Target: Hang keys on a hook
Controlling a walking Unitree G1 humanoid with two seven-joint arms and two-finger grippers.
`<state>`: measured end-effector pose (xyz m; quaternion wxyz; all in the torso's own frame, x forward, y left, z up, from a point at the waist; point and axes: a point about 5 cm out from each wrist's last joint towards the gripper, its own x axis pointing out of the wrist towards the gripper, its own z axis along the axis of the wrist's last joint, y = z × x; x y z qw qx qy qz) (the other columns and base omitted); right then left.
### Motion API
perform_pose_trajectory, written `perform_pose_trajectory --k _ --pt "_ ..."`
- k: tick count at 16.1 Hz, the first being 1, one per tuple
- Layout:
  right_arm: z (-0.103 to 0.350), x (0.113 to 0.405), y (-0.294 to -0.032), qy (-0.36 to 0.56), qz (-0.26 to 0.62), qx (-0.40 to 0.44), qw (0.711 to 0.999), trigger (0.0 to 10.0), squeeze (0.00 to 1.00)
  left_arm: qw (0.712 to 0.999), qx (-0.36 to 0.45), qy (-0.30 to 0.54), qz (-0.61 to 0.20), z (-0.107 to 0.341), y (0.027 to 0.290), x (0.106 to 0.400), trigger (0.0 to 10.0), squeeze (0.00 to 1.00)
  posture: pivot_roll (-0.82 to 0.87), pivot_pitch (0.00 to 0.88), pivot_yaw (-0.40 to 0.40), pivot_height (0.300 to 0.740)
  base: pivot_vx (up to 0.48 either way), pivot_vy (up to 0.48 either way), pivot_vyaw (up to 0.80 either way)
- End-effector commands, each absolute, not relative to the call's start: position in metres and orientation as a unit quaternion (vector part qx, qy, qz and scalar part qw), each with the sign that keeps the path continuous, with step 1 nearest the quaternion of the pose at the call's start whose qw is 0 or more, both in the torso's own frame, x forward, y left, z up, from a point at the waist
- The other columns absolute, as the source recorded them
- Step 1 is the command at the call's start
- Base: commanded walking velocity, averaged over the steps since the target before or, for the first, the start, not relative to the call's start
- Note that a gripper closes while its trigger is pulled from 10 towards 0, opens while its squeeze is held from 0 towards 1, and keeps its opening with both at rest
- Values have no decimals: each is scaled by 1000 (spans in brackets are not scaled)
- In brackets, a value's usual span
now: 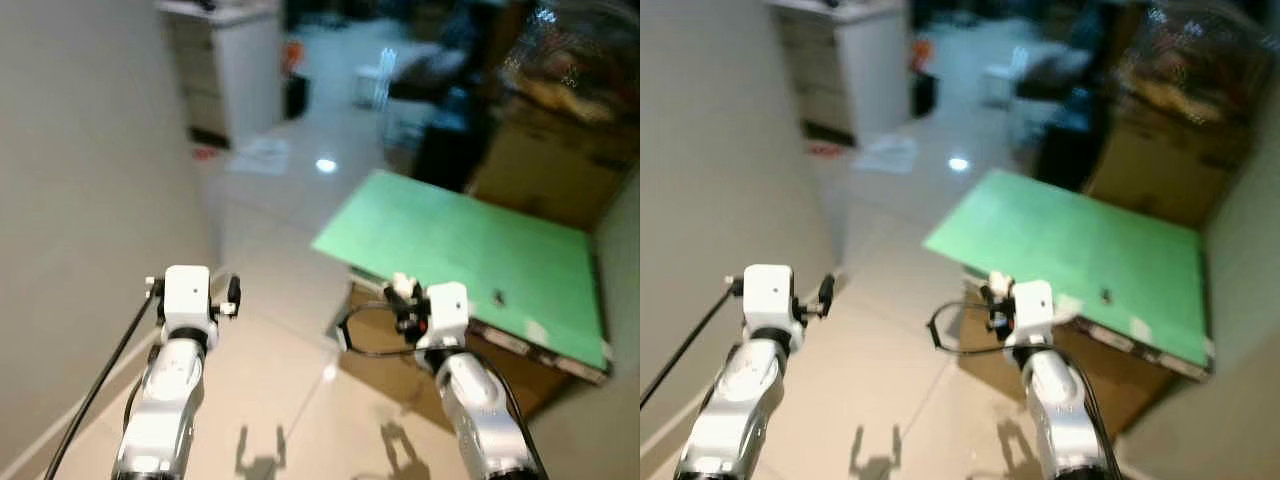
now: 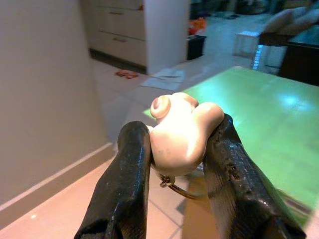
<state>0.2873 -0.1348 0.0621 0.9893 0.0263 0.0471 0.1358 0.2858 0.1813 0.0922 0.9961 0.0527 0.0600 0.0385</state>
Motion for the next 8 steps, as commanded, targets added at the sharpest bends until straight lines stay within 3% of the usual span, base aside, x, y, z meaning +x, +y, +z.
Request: perform_pose_trajectory --k 1,2,4,8 --pt "60 288 -132 57 141 33 988 0 0 996 58 59 37 93 181 287 10000 0 -15 0 -36 740 0 0 0" --pt "59 286 -132 57 143 29 988 0 0 997 54 55 22 94 179 286 10000 0 -15 0 -37 740 0 0 0" --pt "55 284 -132 64 146 23 987 0 0 997 54 50 18 95 178 286 10000 0 -17 0 -36 740 148 0 731" --pt "55 286 -132 68 148 31 986 0 0 997 57 50 29 95 179 287 10000 0 -8 0 -46 740 289 -379 666"
